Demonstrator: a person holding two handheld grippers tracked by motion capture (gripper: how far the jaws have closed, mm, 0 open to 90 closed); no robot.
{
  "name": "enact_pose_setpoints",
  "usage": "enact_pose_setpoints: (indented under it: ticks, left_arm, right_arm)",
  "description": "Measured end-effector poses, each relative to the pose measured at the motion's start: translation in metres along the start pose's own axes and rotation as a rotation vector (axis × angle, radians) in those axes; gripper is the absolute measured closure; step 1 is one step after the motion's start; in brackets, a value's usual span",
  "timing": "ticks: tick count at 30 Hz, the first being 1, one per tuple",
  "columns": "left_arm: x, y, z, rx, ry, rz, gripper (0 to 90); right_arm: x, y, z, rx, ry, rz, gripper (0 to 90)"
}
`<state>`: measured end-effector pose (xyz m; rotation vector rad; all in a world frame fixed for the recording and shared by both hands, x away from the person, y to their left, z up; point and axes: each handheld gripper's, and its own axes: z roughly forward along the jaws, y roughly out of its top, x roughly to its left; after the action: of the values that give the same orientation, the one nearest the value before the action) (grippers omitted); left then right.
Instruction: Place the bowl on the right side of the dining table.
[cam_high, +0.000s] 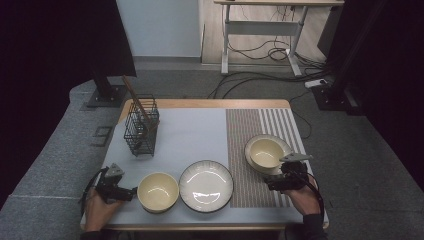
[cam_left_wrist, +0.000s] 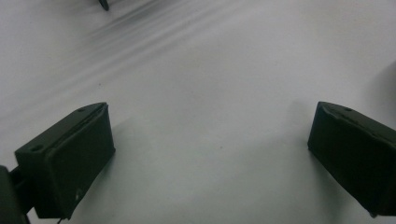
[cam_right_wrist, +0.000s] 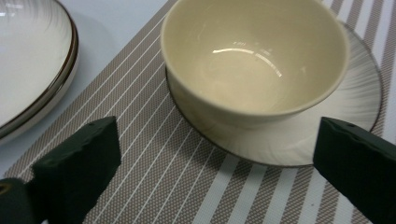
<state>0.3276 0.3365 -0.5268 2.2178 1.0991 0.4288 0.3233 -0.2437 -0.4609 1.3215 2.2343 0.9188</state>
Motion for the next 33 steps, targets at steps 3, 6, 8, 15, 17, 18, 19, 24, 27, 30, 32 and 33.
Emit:
enact_pose_setpoints:
  ticks: [3,6,8,15,17,18,19,24,27,30,32,33]
  left_arm:
    - [0.000,0.000,0.000,0.000,0.000,0.000,0.1]
    - [0.000,0.000,0.000,0.000,0.000,0.000,0.2]
    - [0.000,0.000,0.000,0.000,0.000,0.000,0.1]
    - [0.000,0.000,0.000,0.000,0.000,0.000,0.2]
    - [0.000,0.000,0.000,0.000,-0.001,0.000,0.1]
    - [0.000,0.000,0.000,0.000,-0.001,0.000,0.1]
    - [0.000,0.000,0.000,0.000,-0.001,0.000,0.1]
    - [0.000,0.000,0.000,0.001,-0.001,0.000,0.1]
    - [0.000,0.000,0.000,0.000,0.000,0.000,0.1]
    - [0.000,0.000,0.000,0.001,-0.001,0.000,0.1]
    - [0.000,0.000,0.000,0.000,-0.001,0.000,0.1]
    - [0.000,0.000,0.000,0.001,-0.001,0.000,0.1]
  right_arm:
    - [0.001,-0.005,0.003,0.016,-0.003,-0.002,2.6]
    - [-0.001,-0.010,0.006,0.025,-0.016,0.007,2.6]
    - [-0.001,-0.013,0.008,0.032,-0.015,0.013,2.6]
    - [-0.002,-0.026,0.018,0.068,-0.027,0.019,4.2]
    - [-0.003,-0.029,0.020,0.076,-0.023,0.029,4.2]
    - [-0.003,-0.031,0.022,0.085,-0.029,0.030,4.2]
    - [-0.004,-0.032,0.023,0.098,-0.031,0.028,4.2]
    - [-0.006,-0.037,0.030,0.129,-0.023,0.028,4.2]
    - [-0.006,-0.040,0.035,0.156,-0.011,0.030,4.0]
    - [-0.007,-0.042,0.040,0.185,-0.004,0.025,1.4]
    - [-0.006,-0.043,0.041,0.187,-0.007,0.009,0.0]
    - [-0.005,-0.043,0.042,0.187,-0.010,0.001,0.0]
